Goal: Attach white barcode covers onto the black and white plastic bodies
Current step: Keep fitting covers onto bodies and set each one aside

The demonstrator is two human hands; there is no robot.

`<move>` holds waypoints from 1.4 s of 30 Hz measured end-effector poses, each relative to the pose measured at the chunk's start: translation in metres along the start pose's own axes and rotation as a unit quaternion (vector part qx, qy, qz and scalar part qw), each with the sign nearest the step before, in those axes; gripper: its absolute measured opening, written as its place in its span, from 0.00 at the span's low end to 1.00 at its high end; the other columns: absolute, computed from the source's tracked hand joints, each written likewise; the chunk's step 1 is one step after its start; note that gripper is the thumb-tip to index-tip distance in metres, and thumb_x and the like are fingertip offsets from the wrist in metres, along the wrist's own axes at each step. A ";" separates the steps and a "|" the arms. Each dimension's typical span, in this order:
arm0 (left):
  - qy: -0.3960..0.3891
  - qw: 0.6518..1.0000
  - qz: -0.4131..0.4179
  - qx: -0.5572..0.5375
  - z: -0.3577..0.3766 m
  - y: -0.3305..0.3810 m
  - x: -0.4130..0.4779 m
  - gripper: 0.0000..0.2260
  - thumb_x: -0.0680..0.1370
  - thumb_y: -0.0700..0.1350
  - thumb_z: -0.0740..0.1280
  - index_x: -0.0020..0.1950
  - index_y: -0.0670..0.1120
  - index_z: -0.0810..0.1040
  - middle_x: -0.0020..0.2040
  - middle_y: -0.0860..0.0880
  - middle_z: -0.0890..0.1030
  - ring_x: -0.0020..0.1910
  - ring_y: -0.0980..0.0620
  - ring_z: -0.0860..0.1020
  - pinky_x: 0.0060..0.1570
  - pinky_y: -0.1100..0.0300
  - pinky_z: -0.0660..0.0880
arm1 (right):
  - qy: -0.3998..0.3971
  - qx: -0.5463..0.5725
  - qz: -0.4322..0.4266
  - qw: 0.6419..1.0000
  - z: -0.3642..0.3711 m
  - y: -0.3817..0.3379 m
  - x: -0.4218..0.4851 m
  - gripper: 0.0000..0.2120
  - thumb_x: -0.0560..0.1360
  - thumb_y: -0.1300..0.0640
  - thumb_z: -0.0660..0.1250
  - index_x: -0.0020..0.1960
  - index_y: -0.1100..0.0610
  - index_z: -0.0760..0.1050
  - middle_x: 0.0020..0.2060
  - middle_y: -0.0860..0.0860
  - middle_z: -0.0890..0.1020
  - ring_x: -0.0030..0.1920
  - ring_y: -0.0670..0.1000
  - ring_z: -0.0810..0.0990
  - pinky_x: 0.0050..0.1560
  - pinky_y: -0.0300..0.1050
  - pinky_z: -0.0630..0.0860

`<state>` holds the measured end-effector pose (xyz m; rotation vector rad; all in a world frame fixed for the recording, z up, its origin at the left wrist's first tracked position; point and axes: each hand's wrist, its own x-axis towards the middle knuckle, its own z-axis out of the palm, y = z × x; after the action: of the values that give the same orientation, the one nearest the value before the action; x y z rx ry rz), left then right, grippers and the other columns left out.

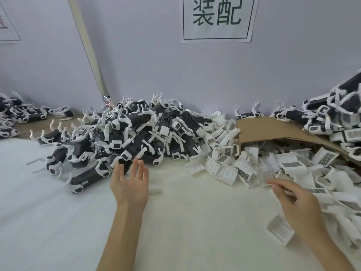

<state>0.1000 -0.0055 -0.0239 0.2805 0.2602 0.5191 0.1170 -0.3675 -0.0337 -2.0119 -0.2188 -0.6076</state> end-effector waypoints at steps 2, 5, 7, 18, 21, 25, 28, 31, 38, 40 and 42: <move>-0.001 1.000 -0.001 0.020 -0.004 0.000 0.004 0.19 0.81 0.50 0.65 0.70 0.51 0.66 0.68 0.43 0.74 0.56 0.44 0.84 0.56 0.50 0.77 | -0.010 0.008 0.002 1.000 0.000 0.000 0.000 0.14 0.77 0.65 0.69 0.46 0.45 0.82 0.45 0.33 0.83 0.48 0.36 0.80 0.43 0.25 0.71; -0.029 0.999 0.003 0.027 -0.009 0.005 0.009 0.14 0.83 0.48 0.62 0.69 0.48 0.70 0.71 0.48 0.71 0.62 0.42 0.81 0.62 0.46 0.74 | -0.032 -0.003 -0.011 0.999 0.001 0.003 0.000 0.13 0.77 0.65 0.69 0.44 0.47 0.82 0.46 0.34 0.82 0.48 0.39 0.79 0.43 0.27 0.72; -0.055 0.998 0.001 0.036 -0.011 0.009 0.011 0.09 0.82 0.48 0.62 0.61 0.49 0.74 0.68 0.49 0.73 0.62 0.43 0.81 0.63 0.47 0.73 | -0.043 -0.010 -0.012 0.999 0.002 0.006 0.000 0.13 0.77 0.65 0.70 0.43 0.48 0.82 0.46 0.37 0.82 0.48 0.44 0.79 0.43 0.33 0.73; 0.103 0.958 0.111 0.245 0.002 -0.003 0.005 0.08 0.81 0.45 0.68 0.60 0.48 0.77 0.43 0.51 0.74 0.37 0.55 0.73 0.43 0.60 0.74 | -0.066 -0.032 -0.008 0.997 0.001 0.008 0.000 0.10 0.76 0.62 0.71 0.42 0.48 0.83 0.45 0.37 0.82 0.49 0.41 0.79 0.45 0.36 0.73; 0.171 0.814 0.382 0.403 0.015 0.004 -0.004 0.05 0.78 0.45 0.70 0.50 0.49 0.74 0.46 0.47 0.76 0.38 0.55 0.72 0.45 0.55 0.75 | -0.065 -0.031 -0.010 0.997 0.000 0.006 -0.002 0.10 0.76 0.63 0.71 0.42 0.48 0.83 0.45 0.37 0.82 0.48 0.41 0.80 0.44 0.35 0.73; 0.077 0.647 0.441 0.617 0.053 0.026 0.010 0.20 0.72 0.59 0.72 0.60 0.54 0.75 0.59 0.48 0.73 0.59 0.46 0.74 0.63 0.46 0.69 | -0.073 -0.036 -0.022 0.996 0.003 0.001 -0.003 0.09 0.77 0.62 0.70 0.43 0.49 0.83 0.46 0.37 0.82 0.49 0.41 0.79 0.44 0.33 0.72; 0.073 0.506 0.385 0.769 0.074 0.073 0.051 0.36 0.70 0.69 0.71 0.73 0.56 0.67 0.76 0.44 0.64 0.75 0.40 0.64 0.71 0.37 0.60 | -0.087 -0.029 -0.035 0.995 0.005 -0.005 -0.005 0.09 0.76 0.64 0.70 0.43 0.51 0.83 0.44 0.38 0.82 0.47 0.43 0.79 0.44 0.35 0.72; 0.040 0.501 0.233 0.833 0.074 0.121 0.090 0.43 0.71 0.73 0.64 0.79 0.52 0.62 0.79 0.42 0.62 0.74 0.42 0.66 0.73 0.35 0.59 | -0.088 -0.023 -0.033 0.995 0.006 -0.007 -0.005 0.10 0.76 0.64 0.70 0.41 0.51 0.83 0.43 0.38 0.82 0.46 0.44 0.79 0.43 0.35 0.72; -0.068 0.495 0.211 0.840 0.055 0.063 0.085 0.31 0.76 0.65 0.66 0.73 0.48 0.72 0.69 0.41 0.74 0.70 0.41 0.70 0.72 0.43 0.64 | -0.087 -0.043 -0.052 0.994 0.010 -0.011 -0.007 0.12 0.75 0.64 0.71 0.40 0.48 0.83 0.43 0.38 0.83 0.43 0.45 0.79 0.42 0.32 0.71; -0.098 0.402 0.272 0.869 0.044 0.029 0.062 0.28 0.78 0.66 0.62 0.72 0.51 0.74 0.76 0.42 0.68 0.78 0.42 0.59 0.77 0.43 0.44 | -0.088 -0.044 -0.047 0.994 0.010 -0.013 -0.008 0.12 0.75 0.64 0.71 0.40 0.47 0.82 0.43 0.38 0.83 0.43 0.45 0.79 0.42 0.34 0.72; -0.110 0.414 0.290 0.856 0.029 -0.005 0.035 0.25 0.78 0.68 0.58 0.69 0.56 0.77 0.81 0.43 0.58 0.81 0.41 0.49 0.75 0.42 0.38 | -0.100 -0.042 -0.043 0.993 0.010 -0.012 -0.011 0.13 0.76 0.63 0.71 0.41 0.46 0.82 0.43 0.39 0.83 0.44 0.45 0.80 0.42 0.36 0.72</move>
<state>0.1407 0.0029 -0.0050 2.5895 0.3515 0.7092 0.1061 -0.3520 -0.0333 -2.1552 -0.4081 -0.4744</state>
